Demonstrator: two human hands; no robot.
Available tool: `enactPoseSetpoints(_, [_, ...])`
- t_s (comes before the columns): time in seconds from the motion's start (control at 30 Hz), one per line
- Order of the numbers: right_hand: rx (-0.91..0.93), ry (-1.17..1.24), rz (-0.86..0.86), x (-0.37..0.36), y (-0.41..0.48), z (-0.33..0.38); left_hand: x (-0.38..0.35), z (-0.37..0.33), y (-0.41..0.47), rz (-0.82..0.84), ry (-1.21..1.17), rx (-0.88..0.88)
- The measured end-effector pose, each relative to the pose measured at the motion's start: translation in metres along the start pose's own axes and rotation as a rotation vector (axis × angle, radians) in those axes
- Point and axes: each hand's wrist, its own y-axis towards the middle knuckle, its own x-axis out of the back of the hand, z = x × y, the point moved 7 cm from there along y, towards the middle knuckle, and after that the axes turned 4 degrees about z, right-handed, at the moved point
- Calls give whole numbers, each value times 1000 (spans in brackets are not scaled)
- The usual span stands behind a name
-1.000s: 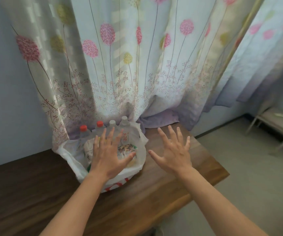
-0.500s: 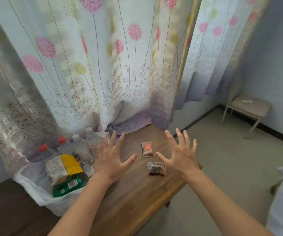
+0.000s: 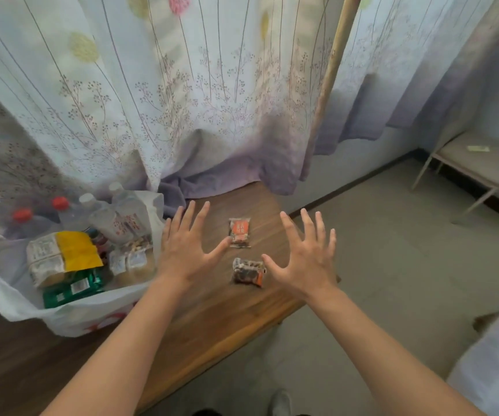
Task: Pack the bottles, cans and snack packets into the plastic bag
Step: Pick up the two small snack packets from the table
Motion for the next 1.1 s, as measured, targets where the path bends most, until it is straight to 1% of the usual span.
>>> enactPoseSetpoints(0.13, [-31, 8, 67, -33, 6, -3, -24, 1, 24, 29, 5, 22])
enactPoseSetpoints(0.47, [-130, 33, 185, -99, 23, 7, -89, 7, 88, 152, -35, -28])
enactPoseSetpoints(0.63, [-216, 92, 164, -138, 31, 13, -131, 18, 115, 229, -127, -5])
enactPoseSetpoints(0.87, [-318, 113, 218, -199, 21, 16, -194, 35, 119, 304, -113, -66])
enactPoseSetpoints(1.1, [-381, 158, 251, -230, 23, 28, -231, 41, 130, 347, -125, -101])
